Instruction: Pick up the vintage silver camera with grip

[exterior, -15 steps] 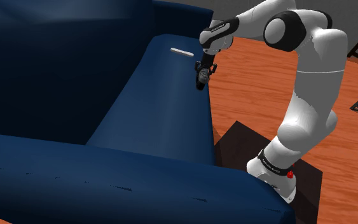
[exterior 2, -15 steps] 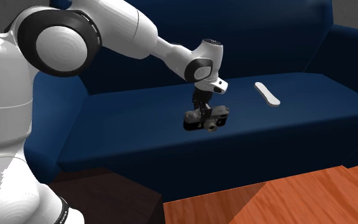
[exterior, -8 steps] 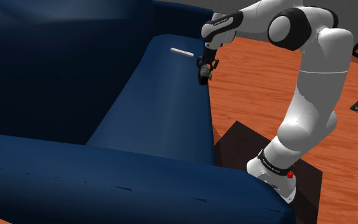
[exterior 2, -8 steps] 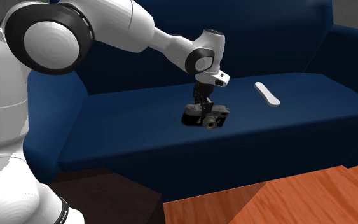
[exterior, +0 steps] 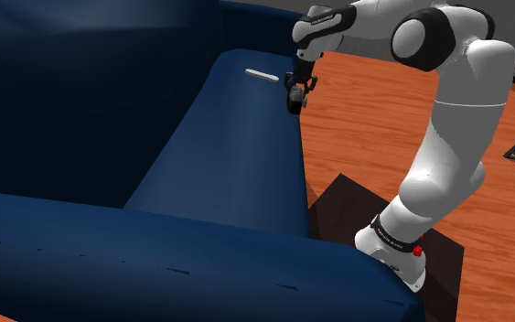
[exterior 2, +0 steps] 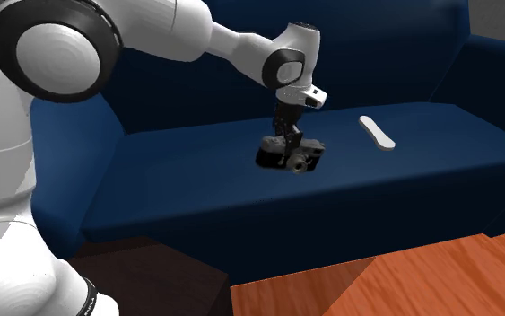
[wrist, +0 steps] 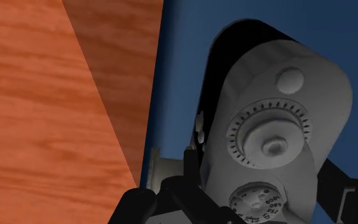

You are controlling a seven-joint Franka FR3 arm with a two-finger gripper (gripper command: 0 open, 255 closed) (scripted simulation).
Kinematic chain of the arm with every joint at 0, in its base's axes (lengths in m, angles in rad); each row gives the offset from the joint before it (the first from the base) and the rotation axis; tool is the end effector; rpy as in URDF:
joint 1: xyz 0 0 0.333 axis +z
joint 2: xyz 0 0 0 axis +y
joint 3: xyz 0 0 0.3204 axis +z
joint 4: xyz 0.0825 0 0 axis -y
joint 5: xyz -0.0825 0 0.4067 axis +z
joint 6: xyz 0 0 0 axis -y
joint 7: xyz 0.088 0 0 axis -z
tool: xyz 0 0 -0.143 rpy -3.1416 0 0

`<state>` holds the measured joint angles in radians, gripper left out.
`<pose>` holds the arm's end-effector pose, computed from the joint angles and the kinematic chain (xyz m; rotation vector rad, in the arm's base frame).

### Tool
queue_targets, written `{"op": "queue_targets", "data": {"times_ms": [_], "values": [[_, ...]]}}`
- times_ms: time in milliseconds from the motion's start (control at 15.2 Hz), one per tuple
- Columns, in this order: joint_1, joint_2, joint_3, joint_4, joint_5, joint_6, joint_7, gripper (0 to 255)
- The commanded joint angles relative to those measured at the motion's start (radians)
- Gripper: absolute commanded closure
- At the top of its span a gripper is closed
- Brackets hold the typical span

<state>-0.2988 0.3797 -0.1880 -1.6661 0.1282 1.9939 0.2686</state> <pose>0.6070 -0.2967 0.3439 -2.8470 1.2022 0.0600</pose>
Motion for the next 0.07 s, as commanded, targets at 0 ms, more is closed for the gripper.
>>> {"op": "queue_targets", "data": {"times_ms": [0], "values": [[0.0, -0.002, 0.0, 0.008, -0.001, -0.008, 0.001, 255]]}}
